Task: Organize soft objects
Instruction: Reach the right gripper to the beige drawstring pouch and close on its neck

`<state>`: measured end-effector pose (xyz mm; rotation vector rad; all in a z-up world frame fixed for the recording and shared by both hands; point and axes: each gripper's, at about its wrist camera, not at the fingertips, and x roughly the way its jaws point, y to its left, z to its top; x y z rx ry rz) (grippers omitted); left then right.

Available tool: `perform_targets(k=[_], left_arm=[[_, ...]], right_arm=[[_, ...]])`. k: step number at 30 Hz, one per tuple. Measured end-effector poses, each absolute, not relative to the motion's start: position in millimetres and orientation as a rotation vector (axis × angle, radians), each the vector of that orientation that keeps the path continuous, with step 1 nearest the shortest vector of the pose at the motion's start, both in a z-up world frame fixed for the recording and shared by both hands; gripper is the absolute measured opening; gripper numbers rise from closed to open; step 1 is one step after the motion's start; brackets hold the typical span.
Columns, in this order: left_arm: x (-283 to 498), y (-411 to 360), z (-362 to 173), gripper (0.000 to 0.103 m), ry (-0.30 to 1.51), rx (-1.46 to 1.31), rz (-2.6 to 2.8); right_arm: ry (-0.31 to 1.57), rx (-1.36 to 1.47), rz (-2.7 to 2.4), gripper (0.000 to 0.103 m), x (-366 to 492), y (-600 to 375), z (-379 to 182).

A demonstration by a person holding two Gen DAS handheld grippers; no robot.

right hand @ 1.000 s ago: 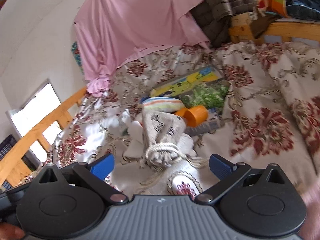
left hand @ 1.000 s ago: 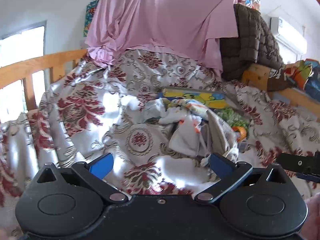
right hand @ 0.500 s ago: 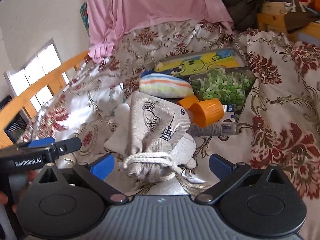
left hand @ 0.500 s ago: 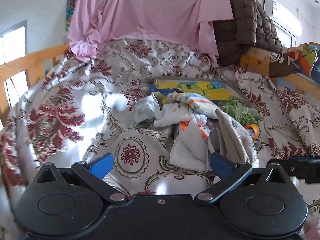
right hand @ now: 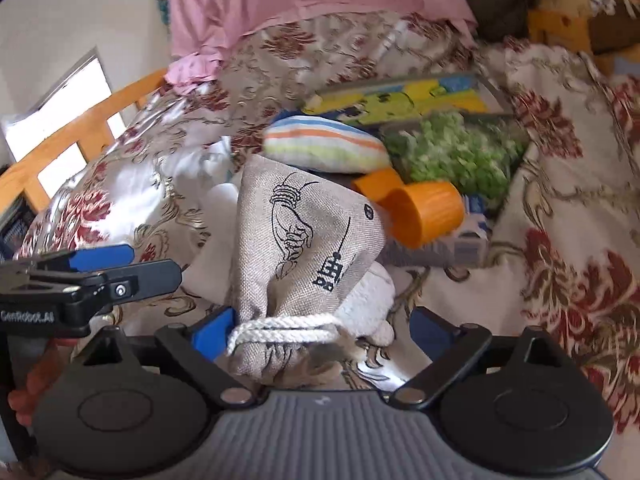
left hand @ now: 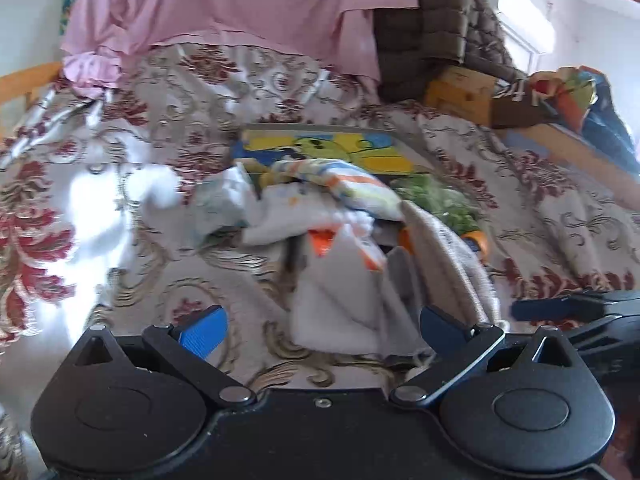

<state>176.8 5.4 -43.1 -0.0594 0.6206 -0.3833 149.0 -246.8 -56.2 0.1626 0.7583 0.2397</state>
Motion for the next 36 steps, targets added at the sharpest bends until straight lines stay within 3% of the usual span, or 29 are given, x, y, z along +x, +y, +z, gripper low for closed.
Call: perform_targets(k=[9, 17, 24, 29, 36], left_arm=[[192, -8, -49, 0.102, 0.639, -0.138, -0.483], [206, -17, -57, 0.091, 0.686, -0.184, -0.576], [220, -19, -74, 0.058, 0.764, -0.284, -0.621], [227, -27, -75, 0.047, 0.794, -0.343, -0.588], [235, -29, -73, 0.016, 0.851, -0.398, -0.526]], right_arm=[[0.757, 0.202, 0.203, 0.086, 149, -256, -55], [0.8, 0.335, 0.23, 0.058, 151, -267, -60], [0.815, 0.349, 0.243, 0.053, 153, -264, -63], [0.808, 0.342, 0.247, 0.054, 154, -261, -64], [0.797, 0.338, 0.277, 0.059, 157, -259, -66]])
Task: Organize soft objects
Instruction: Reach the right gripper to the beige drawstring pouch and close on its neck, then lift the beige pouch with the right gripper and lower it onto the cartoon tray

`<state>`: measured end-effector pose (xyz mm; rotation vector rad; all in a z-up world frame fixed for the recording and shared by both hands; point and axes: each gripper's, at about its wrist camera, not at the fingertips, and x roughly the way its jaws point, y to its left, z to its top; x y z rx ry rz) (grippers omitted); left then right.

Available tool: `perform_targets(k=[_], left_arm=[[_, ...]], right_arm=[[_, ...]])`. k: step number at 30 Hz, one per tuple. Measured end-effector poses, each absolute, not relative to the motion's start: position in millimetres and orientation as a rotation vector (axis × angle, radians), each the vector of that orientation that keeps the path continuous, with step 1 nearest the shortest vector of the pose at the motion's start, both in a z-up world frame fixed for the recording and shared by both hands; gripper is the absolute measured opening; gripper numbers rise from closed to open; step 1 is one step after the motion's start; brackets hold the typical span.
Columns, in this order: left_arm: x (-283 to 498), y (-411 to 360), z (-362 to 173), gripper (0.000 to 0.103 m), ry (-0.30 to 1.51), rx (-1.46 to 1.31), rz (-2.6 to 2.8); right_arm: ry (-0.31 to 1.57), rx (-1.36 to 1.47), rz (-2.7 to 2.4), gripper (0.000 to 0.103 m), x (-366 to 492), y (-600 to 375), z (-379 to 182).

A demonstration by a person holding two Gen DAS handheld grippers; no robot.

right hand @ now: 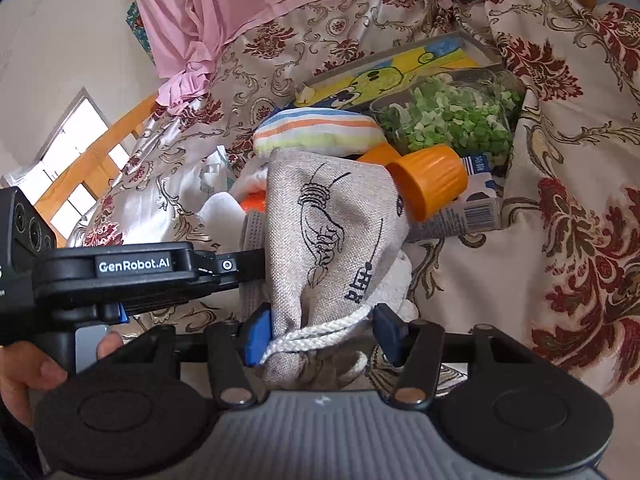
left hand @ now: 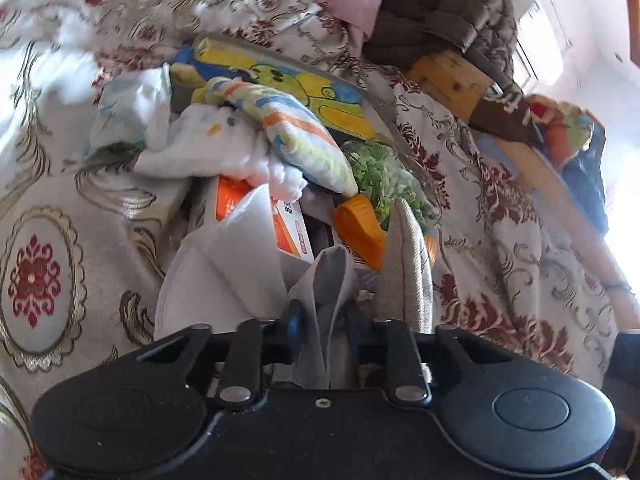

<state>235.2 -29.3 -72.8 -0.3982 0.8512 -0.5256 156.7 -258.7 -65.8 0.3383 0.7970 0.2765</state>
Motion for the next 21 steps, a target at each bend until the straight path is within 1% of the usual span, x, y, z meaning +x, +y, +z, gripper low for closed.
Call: perform_targets(k=[1, 2, 3, 4, 5, 6, 8, 14, 21], left_arm=[[236, -27, -73, 0.015, 0.857, -0.414, -0.519], [236, -25, -73, 0.014, 0.862, -0.43, -0.509], [236, -23, -73, 0.01, 0.864, -0.441, -0.507], [236, -22, -73, 0.007, 0.865, -0.45, -0.504], [235, -21, -73, 0.006, 0.864, -0.454, -0.497], [235, -20, -72, 0.002, 0.864, -0.456, -0.494], [231, -19, -70, 0.001, 0.86, -0.456, -0.489], [214, -10, -56, 0.001, 0.823, -0.465, -0.485], [197, 2, -28, 0.0, 0.745, -0.491, -0.498]], right_arm=[[0.795, 0.332, 0.28, 0.059, 156, -258, -65], [0.797, 0.326, 0.284, 0.056, 157, -257, -65], [0.798, 0.319, 0.284, 0.052, 157, -256, -66], [0.796, 0.317, 0.291, 0.044, 156, -255, -66], [0.79, 0.316, 0.299, 0.04, 155, -255, -65], [0.78, 0.307, 0.301, 0.038, 153, -253, -63], [0.76, 0.29, 0.302, 0.034, 150, -251, -59], [0.689, 0.297, 0.294, 0.028, 140, -255, -48], [0.528, 0.29, 0.278, 0.028, 125, -262, -24]])
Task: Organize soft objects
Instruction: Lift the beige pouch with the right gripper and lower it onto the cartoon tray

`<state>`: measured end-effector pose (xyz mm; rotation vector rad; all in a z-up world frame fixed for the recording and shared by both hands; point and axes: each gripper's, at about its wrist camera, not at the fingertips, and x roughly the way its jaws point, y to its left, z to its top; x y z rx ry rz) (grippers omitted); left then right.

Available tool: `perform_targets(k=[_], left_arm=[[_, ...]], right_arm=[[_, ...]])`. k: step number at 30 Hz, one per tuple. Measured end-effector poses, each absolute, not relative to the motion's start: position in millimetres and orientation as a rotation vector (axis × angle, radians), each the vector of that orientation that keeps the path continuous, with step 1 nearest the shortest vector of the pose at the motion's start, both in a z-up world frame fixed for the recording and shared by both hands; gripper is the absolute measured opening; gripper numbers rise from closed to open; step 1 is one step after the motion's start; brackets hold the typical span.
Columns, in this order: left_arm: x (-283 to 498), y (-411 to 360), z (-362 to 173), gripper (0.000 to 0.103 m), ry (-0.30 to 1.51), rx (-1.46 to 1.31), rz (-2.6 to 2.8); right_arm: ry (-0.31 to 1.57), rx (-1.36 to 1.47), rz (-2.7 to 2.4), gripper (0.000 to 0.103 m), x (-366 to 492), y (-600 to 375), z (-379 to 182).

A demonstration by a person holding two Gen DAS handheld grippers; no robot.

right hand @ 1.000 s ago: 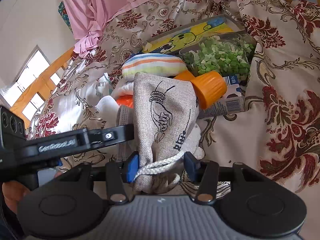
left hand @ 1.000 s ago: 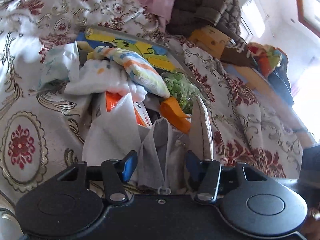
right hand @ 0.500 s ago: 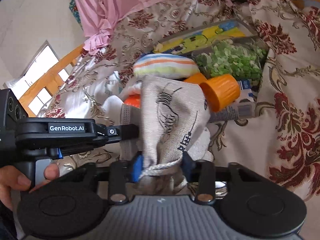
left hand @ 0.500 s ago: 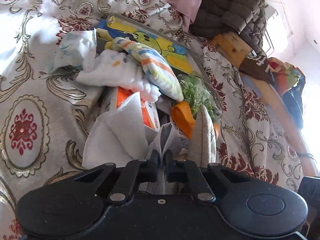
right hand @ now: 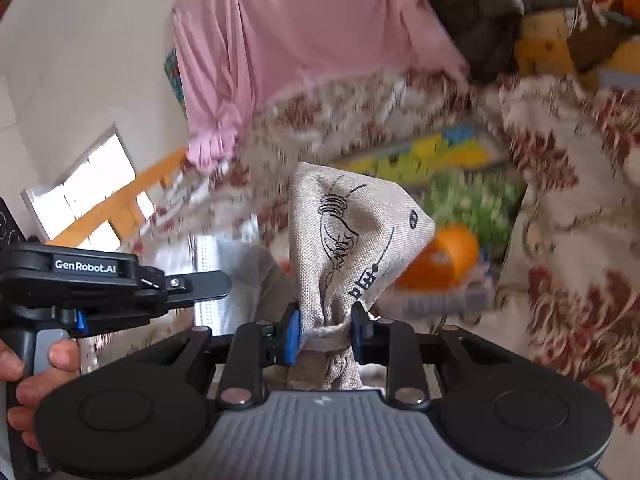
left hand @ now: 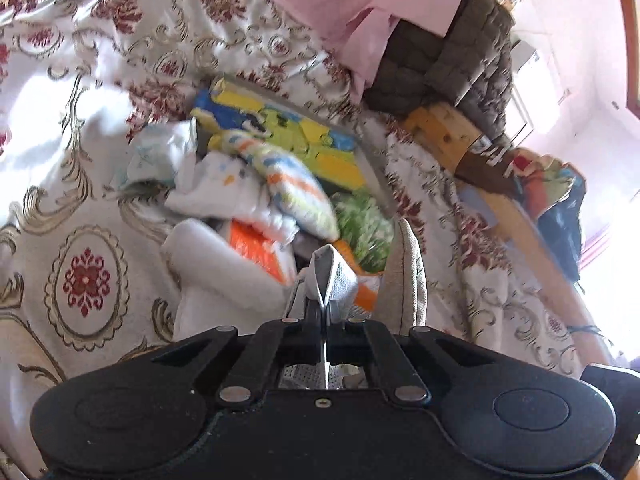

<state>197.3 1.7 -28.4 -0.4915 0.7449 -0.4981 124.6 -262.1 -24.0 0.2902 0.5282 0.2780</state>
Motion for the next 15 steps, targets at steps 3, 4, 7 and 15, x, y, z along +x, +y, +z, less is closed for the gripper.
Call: perform_targets(k=[3, 4, 7, 15], left_arm=[[195, 2, -14, 0.0, 0.703, -0.499, -0.508], [195, 1, -7, 0.0, 0.685, -0.497, -0.512], [201, -3, 11, 0.001, 0.644, -0.481, -0.516], [258, -28, 51, 0.001, 0.536, -0.448, -0.486]], right_arm=[[0.463, 0.301, 0.264, 0.028, 123, -271, -10], [0.45, 0.307, 0.265, 0.028, 125, -274, -6], [0.413, 0.323, 0.264, 0.028, 136, -283, 5], [0.304, 0.391, 0.26, 0.028, 225, -313, 41]])
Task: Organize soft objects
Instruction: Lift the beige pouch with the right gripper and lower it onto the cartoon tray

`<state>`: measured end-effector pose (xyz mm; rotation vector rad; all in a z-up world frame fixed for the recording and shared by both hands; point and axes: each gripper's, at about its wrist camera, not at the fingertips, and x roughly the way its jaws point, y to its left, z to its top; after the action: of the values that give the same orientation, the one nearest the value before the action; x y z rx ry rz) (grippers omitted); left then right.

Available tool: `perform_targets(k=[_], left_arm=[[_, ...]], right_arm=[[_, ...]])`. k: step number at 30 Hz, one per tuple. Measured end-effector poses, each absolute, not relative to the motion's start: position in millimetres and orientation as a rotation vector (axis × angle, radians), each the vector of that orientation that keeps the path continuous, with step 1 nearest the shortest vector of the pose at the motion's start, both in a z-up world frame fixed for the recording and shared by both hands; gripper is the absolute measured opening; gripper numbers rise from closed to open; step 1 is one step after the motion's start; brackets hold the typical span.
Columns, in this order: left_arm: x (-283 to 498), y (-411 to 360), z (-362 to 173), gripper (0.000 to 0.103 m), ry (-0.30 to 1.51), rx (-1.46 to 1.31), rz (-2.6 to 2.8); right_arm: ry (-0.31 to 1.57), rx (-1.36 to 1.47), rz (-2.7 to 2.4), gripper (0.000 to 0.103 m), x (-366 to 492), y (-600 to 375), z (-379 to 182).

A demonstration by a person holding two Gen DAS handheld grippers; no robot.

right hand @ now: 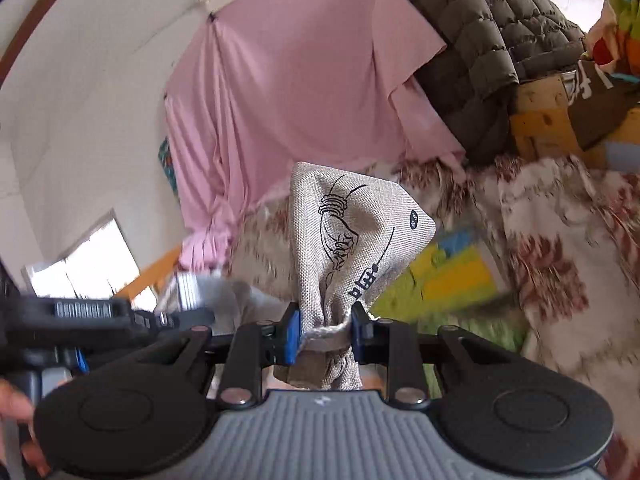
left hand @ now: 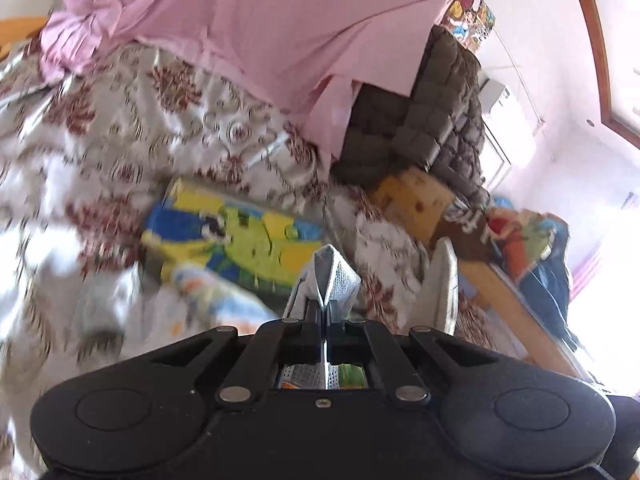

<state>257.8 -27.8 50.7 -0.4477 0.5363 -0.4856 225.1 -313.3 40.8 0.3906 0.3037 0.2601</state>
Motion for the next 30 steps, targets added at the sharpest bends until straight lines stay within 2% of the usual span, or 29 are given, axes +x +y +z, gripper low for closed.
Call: perform_targets(k=[5, 10, 16, 27, 30], left_arm=[[311, -49, 60, 0.001, 0.502, -0.415, -0.461], [375, -70, 49, 0.001, 0.505, -0.43, -0.425], [448, -94, 16, 0.002, 0.546, -0.476, -0.403], [493, -117, -35, 0.003, 0.685, -0.501, -0.325], [491, -120, -40, 0.01, 0.702, -0.476, -0.295]], right_arm=[[0.255, 0.467, 0.274, 0.028, 299, -334, 45], [0.235, 0.554, 0.232, 0.028, 357, -360, 15], [0.365, 0.611, 0.145, 0.028, 403, -389, -30], [0.518, 0.626, 0.09, 0.035, 414, -394, -57], [0.531, 0.616, 0.09, 0.04, 412, -393, -58]])
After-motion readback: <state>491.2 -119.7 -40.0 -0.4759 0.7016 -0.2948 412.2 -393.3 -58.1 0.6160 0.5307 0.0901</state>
